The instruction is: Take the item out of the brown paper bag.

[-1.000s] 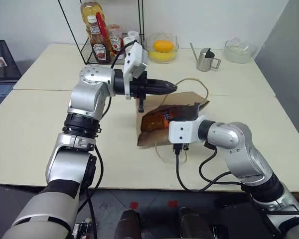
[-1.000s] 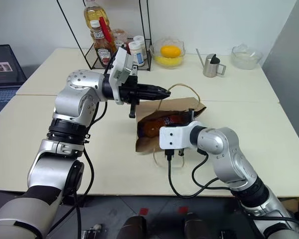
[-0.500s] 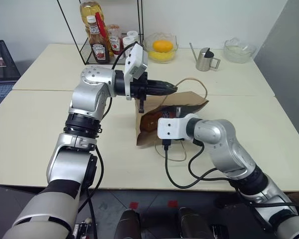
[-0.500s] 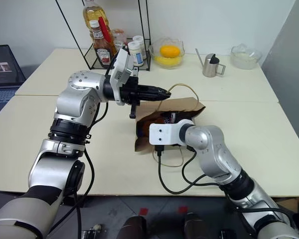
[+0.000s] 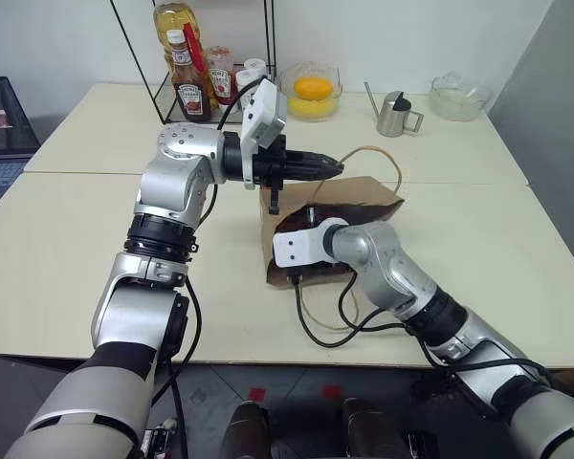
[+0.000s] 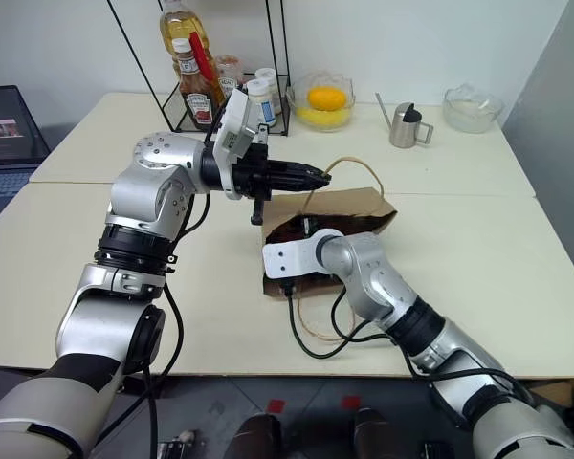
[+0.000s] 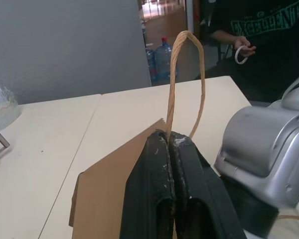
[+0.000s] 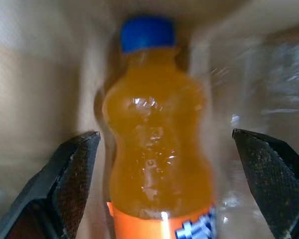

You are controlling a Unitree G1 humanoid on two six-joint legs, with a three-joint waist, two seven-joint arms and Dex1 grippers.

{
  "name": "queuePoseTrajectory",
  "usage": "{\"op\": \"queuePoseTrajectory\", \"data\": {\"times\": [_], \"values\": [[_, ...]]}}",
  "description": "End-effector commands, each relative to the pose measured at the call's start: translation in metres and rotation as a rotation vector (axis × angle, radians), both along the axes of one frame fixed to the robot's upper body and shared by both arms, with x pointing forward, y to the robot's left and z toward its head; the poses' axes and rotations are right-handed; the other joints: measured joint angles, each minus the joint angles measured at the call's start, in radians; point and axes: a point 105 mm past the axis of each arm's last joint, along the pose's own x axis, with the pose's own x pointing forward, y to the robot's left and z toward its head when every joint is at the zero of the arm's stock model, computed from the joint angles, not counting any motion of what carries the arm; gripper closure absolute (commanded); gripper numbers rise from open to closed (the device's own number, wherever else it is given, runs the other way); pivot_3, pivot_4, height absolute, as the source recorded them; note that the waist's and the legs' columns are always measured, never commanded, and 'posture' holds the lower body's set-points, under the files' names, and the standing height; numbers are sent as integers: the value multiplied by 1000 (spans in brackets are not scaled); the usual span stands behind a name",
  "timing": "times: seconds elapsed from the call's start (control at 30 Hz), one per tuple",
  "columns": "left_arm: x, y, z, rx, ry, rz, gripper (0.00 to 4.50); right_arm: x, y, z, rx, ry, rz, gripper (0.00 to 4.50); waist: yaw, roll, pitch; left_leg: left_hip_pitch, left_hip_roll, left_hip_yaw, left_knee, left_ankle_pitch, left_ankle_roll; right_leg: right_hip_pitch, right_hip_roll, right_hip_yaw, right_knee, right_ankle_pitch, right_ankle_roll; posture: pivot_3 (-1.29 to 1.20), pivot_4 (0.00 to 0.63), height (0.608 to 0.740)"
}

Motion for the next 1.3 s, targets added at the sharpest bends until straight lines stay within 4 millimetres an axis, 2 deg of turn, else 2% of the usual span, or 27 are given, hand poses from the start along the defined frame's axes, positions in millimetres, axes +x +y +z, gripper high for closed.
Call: {"op": "queuePoseTrajectory", "data": {"times": [0.03, 0.07, 0.13, 0.3, 0.43, 0.53, 0.8, 1.3], "values": [[-5, -5, 17, -15, -68, -20, 4500, 7, 4, 6, -6, -27, 12, 31, -2, 0, 0, 0, 0, 0, 0, 0, 0, 0, 0, 0, 0, 0, 0, 0, 150, 740], [-6, -5, 17, -15, -68, -20, 4500, 9, 4, 6, -6, -23, 9, 31, -2, 0, 0, 0, 0, 0, 0, 0, 0, 0, 0, 0, 0, 0, 0, 0, 150, 740], [-6, -5, 18, -15, -69, -20, 4500, 13, 5, 5, 5, -8, -1, 403, -3, 0, 0, 1, 0, 0, 0, 0, 0, 0, 0, 0, 1, 0, 0, 0, 150, 740], [-6, -4, 18, -14, -69, -19, 4500, 17, 1, -3, 19, 30, -22, 1895, -3, 0, 0, 1, 0, -1, 0, 0, 0, 0, 0, 0, 1, 0, 0, 0, 150, 740], [-5, -3, 18, -11, -69, -16, 4500, 15, -1, -9, 22, 45, -23, 1925, -3, 0, 0, 1, 0, -1, 0, 0, 0, 1, 0, 0, 1, 0, 0, 0, 150, 740], [-5, -2, 17, -9, -69, -14, 4500, 11, 4, -13, 43, 26, -18, 1925, -3, 0, 0, 1, 0, -1, 0, 0, 0, 1, 0, -1, 1, 0, 0, 0, 150, 740], [-2, 2, 17, -3, -74, 0, 4500, 1, -1, 9, 112, -78, 26, 1925, -2, 0, 0, 1, 0, -1, 0, 0, 0, 1, 0, -1, 1, 0, 0, 0, 150, 740], [1, 0, 18, -3, -86, 11, 4500, -24, -6, 41, 178, -111, 107, 2065, -2, 0, 0, 0, 0, -1, 0, 0, 0, 0, 0, -1, 0, 0, 0, 0, 150, 740]]}}
